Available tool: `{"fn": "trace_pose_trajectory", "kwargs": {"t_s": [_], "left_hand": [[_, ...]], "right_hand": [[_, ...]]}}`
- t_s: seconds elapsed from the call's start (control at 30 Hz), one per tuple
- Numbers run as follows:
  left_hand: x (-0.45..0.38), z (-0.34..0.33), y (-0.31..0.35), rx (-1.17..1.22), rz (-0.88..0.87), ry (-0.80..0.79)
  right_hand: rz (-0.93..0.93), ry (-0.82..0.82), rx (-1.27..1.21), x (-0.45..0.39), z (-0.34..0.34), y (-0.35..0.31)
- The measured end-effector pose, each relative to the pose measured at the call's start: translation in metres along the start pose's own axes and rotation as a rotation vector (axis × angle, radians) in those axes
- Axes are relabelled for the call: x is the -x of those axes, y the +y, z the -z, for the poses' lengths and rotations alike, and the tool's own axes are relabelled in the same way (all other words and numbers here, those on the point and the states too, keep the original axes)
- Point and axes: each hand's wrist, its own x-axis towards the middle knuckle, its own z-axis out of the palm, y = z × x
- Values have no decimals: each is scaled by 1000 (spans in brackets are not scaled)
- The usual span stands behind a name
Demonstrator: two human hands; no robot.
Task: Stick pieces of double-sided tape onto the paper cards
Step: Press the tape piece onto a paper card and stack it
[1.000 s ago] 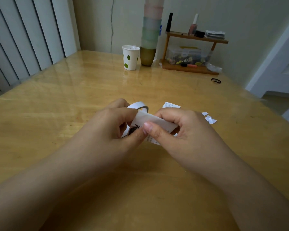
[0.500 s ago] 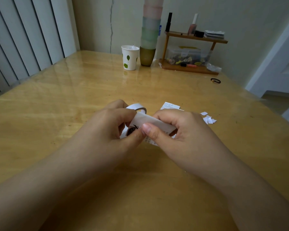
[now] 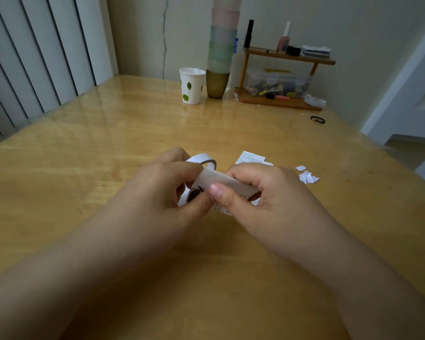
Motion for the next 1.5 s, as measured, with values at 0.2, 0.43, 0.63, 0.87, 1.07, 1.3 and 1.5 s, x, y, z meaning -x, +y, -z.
{"fn": "trace_pose_trajectory", "kwargs": {"t_s": [0.2,0.43,0.63,0.87,1.07,1.3,1.5], "left_hand": [[0,-1,0,-46,-22,-1],[2,0,4,-148,-101,22],[2,0,3,-162,-123,31],[2,1,4,-148,-113,22],[2,0,3,-128,-62,0],[1,0,6,-52,9,-2],[-1,2,5,99,113,26]], "right_hand": [[-13,-22,19,0,-1,4],[-17,-44,12,0,-2,7],[-27,-66,10,0,-2,7],[-28,-55,15,1,-2,6],[-45,-65,0,1,0,4],[-21,-17,-1,1,2,2],[-78,150,-171,-1,5,5]]}}
